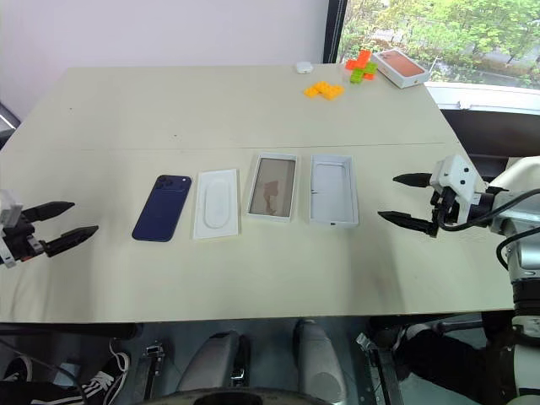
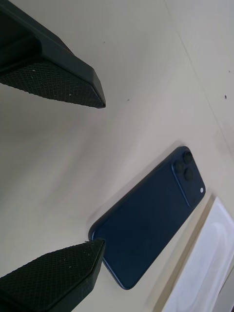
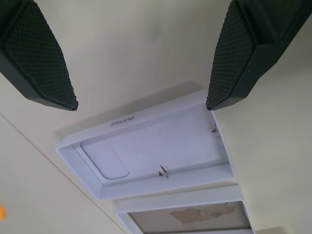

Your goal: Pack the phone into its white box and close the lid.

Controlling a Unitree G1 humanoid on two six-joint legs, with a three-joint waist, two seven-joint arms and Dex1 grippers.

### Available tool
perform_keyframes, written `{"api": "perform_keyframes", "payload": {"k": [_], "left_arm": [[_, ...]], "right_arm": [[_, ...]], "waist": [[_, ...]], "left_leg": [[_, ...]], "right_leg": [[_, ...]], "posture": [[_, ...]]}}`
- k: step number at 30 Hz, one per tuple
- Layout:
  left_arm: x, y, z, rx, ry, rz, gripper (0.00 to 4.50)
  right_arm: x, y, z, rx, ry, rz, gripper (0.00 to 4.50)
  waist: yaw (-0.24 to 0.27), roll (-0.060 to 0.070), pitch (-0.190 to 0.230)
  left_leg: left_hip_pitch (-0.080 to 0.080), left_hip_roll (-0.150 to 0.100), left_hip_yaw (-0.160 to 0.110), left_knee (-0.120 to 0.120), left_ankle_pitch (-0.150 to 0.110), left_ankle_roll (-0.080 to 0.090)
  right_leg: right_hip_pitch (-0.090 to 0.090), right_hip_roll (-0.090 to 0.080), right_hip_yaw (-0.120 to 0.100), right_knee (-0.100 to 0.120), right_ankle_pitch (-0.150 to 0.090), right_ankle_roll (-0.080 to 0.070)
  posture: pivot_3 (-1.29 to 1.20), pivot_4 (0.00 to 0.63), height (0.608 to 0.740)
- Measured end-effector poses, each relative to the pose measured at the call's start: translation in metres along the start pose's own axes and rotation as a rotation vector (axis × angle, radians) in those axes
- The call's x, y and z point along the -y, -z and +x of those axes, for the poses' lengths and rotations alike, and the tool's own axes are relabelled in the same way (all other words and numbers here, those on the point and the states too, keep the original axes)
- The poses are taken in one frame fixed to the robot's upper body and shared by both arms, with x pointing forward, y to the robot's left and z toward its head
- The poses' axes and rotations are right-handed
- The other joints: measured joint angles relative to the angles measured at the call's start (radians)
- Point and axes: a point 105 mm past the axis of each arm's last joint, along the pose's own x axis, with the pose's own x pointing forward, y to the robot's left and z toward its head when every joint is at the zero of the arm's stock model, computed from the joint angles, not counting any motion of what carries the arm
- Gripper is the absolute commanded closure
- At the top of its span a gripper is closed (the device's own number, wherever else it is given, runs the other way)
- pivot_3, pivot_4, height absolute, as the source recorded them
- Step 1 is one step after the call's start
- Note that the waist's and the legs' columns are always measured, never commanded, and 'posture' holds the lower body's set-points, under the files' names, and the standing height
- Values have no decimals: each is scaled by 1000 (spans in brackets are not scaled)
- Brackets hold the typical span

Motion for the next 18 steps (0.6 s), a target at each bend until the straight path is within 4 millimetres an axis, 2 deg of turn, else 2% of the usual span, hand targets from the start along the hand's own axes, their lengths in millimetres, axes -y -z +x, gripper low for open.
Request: {"api": "perform_keyframes", "payload": {"k": [5, 15, 18], "left_arm": [[-1, -2, 1, 7, -4, -13, 0], [0, -41, 17, 112, 12, -6, 0], [0, -44, 21, 117, 15, -8, 0]], "right_arm": [[1, -1, 0, 1, 3, -7, 78], [3, -14, 7, 27, 10, -41, 78], [3, -15, 8, 30, 16, -43, 78]], "waist": [[0, 0, 0], [1, 0, 0], [0, 0, 0]], "left_leg": [[0, 0, 0, 0, 0, 0], [0, 0, 0, 0, 0, 0], [0, 0, 0, 0, 0, 0]], "right_leg": [[0, 0, 0, 0, 1, 2], [0, 0, 0, 0, 2, 3], [0, 0, 0, 0, 2, 3]], "posture": [[0, 150, 740], [0, 150, 740], [0, 150, 740]]}}
